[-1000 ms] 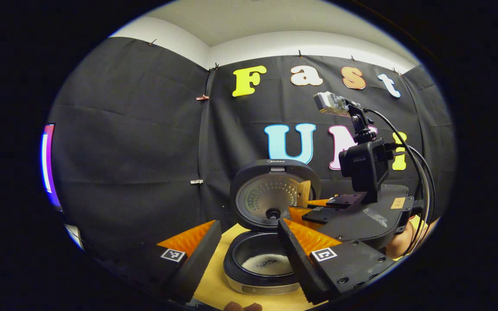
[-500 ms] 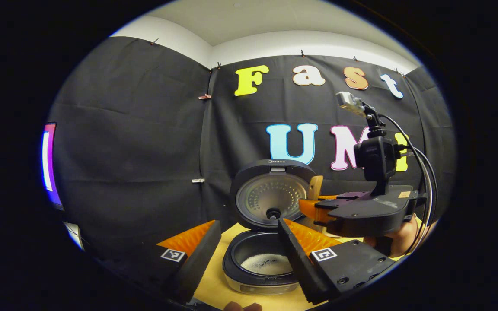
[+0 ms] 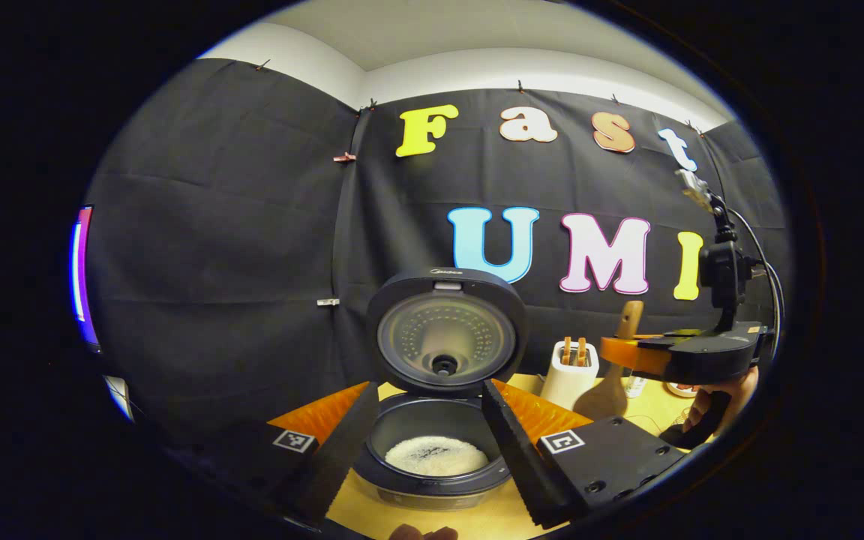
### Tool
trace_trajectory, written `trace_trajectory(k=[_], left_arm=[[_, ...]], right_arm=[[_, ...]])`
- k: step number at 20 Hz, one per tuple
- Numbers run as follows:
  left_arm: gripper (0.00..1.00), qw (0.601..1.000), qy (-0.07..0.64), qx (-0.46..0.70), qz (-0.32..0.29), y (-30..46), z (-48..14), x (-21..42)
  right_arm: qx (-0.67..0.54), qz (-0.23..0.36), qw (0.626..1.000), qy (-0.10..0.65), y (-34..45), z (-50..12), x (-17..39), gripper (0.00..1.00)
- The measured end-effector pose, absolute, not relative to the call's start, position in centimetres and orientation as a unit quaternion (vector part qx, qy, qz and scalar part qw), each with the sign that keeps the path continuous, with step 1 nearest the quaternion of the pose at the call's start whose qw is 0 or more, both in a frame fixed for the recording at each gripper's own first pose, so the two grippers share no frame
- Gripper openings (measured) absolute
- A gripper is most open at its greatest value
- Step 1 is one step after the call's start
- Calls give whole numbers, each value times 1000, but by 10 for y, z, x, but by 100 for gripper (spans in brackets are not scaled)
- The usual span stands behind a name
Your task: Close the left gripper, press the button to open the rice cooker; take a wooden spoon from the chopstick holder with the right hand, scoop a spoonful of rice and pour it into the rice cooker, then put the wooden spoon back into the chopstick holder.
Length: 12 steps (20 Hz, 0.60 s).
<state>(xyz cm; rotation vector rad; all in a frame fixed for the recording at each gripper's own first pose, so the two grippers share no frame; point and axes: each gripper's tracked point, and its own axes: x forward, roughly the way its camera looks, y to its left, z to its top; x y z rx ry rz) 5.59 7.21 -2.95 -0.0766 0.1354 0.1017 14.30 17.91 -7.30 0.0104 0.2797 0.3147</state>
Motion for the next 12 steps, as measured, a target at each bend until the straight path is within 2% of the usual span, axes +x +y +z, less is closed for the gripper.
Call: trace_trajectory(k=[7, 12], left_arm=[[93, 997, 72, -31, -7, 0, -26, 62], [93, 997, 70, -33, -26, -39, -22, 64]], right_arm=[[8, 6, 989, 150, -10, -82, 147, 15], [-7, -48, 985, 163, -90, -97, 142, 15]])
